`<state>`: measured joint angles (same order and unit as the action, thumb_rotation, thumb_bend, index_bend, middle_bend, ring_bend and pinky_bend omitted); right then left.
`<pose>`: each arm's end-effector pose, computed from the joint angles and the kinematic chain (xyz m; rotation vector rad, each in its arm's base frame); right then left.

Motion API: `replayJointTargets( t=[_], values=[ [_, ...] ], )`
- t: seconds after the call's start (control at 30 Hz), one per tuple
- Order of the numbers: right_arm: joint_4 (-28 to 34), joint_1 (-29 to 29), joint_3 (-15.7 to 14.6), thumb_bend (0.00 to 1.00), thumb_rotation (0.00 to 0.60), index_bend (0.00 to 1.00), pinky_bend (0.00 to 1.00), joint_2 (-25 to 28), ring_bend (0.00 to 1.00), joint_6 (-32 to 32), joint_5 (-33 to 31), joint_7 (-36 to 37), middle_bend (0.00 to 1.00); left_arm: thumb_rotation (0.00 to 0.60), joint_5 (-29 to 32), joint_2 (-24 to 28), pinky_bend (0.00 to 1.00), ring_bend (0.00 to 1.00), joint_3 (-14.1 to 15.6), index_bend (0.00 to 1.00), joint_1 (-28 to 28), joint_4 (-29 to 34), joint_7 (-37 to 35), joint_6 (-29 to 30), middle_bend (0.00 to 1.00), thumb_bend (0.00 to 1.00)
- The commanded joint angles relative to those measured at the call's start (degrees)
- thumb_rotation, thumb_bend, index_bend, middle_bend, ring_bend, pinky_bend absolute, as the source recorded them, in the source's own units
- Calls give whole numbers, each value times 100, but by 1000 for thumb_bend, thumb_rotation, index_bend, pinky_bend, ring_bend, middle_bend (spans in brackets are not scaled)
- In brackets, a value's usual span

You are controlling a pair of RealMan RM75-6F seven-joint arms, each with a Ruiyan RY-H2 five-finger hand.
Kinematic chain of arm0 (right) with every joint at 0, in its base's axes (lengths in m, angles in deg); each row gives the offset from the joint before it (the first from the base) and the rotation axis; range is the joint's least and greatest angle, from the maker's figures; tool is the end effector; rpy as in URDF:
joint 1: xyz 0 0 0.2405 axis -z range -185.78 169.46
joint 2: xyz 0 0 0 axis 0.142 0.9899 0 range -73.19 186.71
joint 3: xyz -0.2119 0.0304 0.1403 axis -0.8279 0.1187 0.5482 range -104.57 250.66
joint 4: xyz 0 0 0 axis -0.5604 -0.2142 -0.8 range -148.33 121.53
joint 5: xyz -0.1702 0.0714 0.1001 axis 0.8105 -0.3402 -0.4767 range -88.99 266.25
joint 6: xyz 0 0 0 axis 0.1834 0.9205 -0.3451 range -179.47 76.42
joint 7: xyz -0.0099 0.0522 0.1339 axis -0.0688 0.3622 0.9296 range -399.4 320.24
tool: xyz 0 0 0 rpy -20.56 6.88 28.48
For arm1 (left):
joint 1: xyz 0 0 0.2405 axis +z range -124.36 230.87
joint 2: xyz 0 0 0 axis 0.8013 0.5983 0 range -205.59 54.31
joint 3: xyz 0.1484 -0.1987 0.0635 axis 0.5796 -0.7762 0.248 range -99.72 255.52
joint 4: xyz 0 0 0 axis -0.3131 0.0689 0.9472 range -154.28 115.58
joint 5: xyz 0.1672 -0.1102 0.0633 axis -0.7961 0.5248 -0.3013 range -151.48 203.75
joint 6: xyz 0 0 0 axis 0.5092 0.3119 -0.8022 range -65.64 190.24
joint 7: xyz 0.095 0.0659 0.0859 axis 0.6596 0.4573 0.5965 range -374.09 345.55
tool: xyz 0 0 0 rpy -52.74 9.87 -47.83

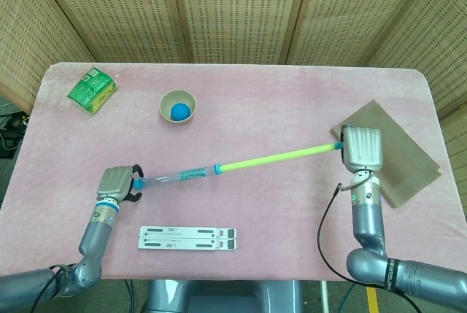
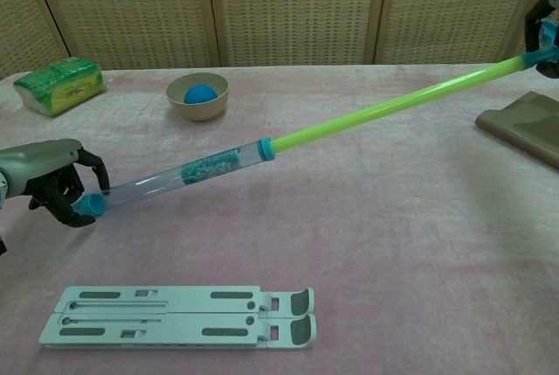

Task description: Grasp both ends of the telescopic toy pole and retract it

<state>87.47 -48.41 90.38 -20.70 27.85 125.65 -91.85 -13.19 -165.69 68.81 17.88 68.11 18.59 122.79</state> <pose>-0.1747 -0.3535 0.0990 1.3763 -0.7636 0.5735 -0.2270 0.3109 -0.0202 -1.5717 -1.2273 -0.5719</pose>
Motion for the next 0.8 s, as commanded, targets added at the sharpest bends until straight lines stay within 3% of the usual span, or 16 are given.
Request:
replayJointTargets(
  t=[0.03,0.17,0.23,0.8],
  values=[
    [18,-10,-1,619,600,849,657,14,1000,7,-6,4,1000,600,40,-38,699,774,23,416,-35,-47,47,-12,856,368],
    [67,-16,-31,620,600,849,657,39,1000,42,44,1,1000,600,39,-67,699,774,45,453,-53,-49,58,4,856,517],
    [106,-12,-35,619,600,849,657,58,1000,62,43,3,1000,600,35,-55,699,774,31,462,-44,3,23,28,856,544],
    [446,-25,-163,620,600,849,657,89,1000,321,256,-92,1000,600,-400,597,699,774,19,467,118,1025,-126,507,856,552]
  ],
)
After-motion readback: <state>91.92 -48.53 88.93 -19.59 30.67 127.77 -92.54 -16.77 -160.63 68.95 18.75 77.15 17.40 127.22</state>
